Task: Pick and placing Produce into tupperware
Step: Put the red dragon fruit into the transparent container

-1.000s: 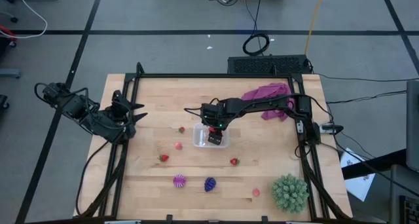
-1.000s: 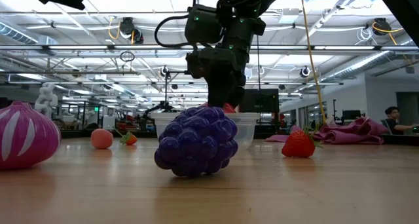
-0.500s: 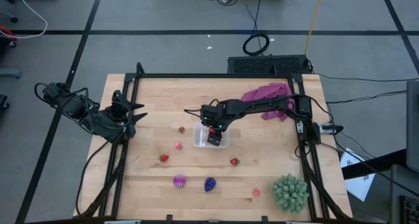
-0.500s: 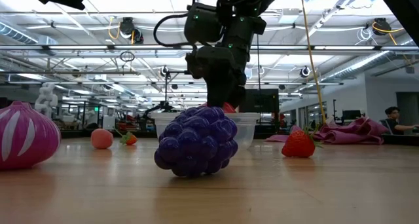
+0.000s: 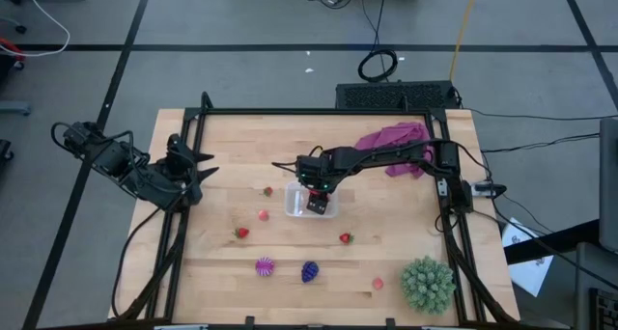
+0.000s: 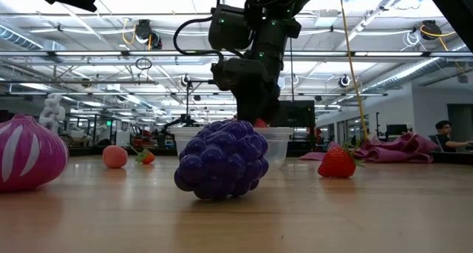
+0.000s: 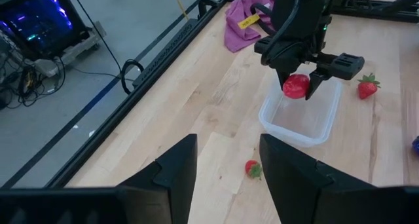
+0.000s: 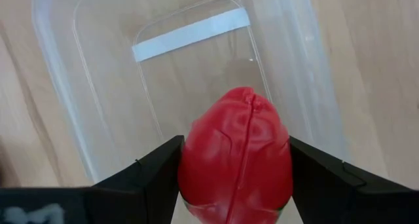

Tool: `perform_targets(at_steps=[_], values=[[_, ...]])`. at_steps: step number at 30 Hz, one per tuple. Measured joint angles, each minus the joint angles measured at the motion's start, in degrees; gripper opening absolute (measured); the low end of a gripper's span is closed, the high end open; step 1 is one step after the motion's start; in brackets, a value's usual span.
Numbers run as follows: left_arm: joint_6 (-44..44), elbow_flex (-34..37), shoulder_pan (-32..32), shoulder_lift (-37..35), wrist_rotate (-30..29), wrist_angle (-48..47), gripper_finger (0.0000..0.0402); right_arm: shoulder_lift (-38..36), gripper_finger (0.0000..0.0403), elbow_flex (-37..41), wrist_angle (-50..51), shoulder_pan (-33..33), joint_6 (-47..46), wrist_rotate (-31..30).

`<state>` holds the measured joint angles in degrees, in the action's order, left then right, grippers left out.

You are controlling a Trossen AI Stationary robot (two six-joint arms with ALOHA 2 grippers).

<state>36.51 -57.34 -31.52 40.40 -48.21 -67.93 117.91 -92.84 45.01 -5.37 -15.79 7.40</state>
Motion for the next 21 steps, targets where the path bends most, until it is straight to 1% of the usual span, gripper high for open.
perform_targets(at_steps=[11, 15, 21], values=[[-0.15, -0.01, 0.01, 0.57, -0.32, 0.08, 0.0170, 0.02, 0.0235, 0.01, 0.54, 0.00, 0.00, -0.09], [-0.11, 0.00, 0.01, 0.59, -0.32, 0.10, 0.0170, 0.04, 0.0235, 2.09, -1.97, 0.01, -0.49, -0.09], [-0.04, -0.01, 0.01, 0.59, -0.32, 0.12, 0.0170, 0.11, 0.0236, 4.22, -2.34, 0.02, -0.65, -0.09]])
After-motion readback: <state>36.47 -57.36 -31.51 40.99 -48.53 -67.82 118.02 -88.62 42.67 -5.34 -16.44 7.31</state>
